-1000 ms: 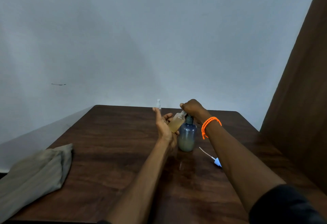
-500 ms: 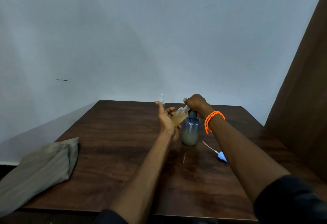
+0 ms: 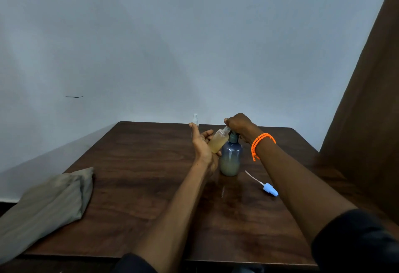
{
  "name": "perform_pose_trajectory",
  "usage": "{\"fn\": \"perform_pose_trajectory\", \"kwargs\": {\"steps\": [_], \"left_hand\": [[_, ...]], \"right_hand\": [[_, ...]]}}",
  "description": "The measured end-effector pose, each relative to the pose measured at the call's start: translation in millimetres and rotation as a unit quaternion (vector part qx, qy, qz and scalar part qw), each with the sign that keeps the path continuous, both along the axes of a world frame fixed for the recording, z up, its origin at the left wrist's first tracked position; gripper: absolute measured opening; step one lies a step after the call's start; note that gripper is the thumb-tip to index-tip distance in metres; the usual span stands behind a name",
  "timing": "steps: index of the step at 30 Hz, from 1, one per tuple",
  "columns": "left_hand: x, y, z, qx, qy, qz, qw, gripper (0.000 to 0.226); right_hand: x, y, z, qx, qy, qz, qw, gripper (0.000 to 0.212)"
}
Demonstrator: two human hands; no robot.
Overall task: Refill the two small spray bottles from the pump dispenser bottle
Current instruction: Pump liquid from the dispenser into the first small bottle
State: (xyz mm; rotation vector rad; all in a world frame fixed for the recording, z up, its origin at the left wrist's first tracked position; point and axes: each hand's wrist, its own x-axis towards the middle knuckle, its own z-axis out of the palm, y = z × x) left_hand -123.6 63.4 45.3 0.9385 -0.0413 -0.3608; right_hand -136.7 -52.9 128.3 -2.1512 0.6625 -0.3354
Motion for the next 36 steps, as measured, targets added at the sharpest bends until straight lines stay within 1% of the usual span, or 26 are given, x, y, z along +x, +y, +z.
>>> {"fn": "perform_pose_trajectory", "kwargs": {"steps": [2, 6, 10, 15, 18, 20, 23, 28, 30, 33, 36], "left_hand": [[2, 0, 2, 0.002, 0.002, 0.004, 1.0, 0.103], [3, 0, -3, 0.006, 0.012, 0.004, 1.0, 0.098], [0, 0, -5, 0.004, 0.009, 0.008, 1.0, 0.106], [2, -1, -5, -0.008, 0.005, 0.013, 1.0, 0.11], [3, 0, -8, -0.012, 0.002, 0.018, 1.0, 0.121], [3, -1, -8, -0.012, -0.002, 0.016, 1.0, 0.118], [-2, 0, -5, -0.015, -0.002, 0.009, 1.0, 0.105], [-4, -1, -3, -0.015, -0.003, 0.007, 1.0, 0.101], [-2, -1, -7, -0.015, 0.0, 0.007, 1.0, 0.103], [1, -1, -10, -0.015, -0.005, 0.011, 1.0, 0.116], [-1, 0, -6, -0.014, -0.014, 0.006, 1.0, 0.113]], "right_hand": [[2, 3, 4, -0.018, 0.001, 0.003, 1.0, 0.035], [6, 5, -4, -0.045, 0.011, -0.002, 0.999, 0.035], [1, 4, -2, -0.049, 0.02, -0.008, 0.999, 0.032], [5, 6, 2, -0.033, 0.011, 0.004, 0.999, 0.034], [8, 8, -5, -0.037, 0.006, -0.001, 0.999, 0.033], [6, 8, -7, -0.038, 0.008, -0.005, 0.999, 0.032], [1, 3, -1, -0.028, 0.011, 0.002, 1.0, 0.032], [7, 3, 2, -0.048, 0.016, 0.006, 0.999, 0.035], [10, 4, -4, -0.062, 0.015, 0.005, 0.998, 0.036], [8, 5, -7, -0.06, 0.018, 0.009, 0.998, 0.034], [4, 2, 1, -0.047, 0.02, 0.016, 0.999, 0.033]]}}
